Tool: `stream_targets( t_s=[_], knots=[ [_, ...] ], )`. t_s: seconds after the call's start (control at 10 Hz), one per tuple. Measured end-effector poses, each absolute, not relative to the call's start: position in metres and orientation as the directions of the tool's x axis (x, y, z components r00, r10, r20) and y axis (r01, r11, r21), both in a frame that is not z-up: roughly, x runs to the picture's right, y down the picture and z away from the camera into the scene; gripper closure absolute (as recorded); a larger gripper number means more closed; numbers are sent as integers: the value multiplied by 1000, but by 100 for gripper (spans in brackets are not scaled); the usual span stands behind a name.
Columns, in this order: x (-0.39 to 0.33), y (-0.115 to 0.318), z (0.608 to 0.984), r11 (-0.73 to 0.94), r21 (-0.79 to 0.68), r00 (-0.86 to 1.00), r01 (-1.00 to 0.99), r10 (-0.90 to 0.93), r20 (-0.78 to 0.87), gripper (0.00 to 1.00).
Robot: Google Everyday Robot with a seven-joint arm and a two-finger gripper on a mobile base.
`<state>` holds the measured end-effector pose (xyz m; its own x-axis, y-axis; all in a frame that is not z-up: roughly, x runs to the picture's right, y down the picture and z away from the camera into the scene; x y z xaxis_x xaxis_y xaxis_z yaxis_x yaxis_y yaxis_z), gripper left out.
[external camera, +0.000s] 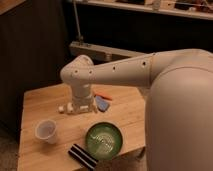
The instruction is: Place the white sponge in the ceramic bowl
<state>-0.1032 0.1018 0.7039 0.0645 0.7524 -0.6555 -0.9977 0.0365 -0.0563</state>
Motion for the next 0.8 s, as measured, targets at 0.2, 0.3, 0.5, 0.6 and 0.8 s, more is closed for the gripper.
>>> stream_targets(
  t_s=[0.2,0.3,0.5,0.6,0.8],
  knots=[
    [-103,102,704,36,-56,64,-998,752,-656,35],
    [-103,102,704,36,-56,65,-998,752,-656,35],
    [-103,102,704,36,-56,65,-998,752,-655,35],
    [-103,102,704,36,-56,64,-998,753,-655,35],
    [-102,96,702,42,-89,89,-995,763,-640,35]
  ],
)
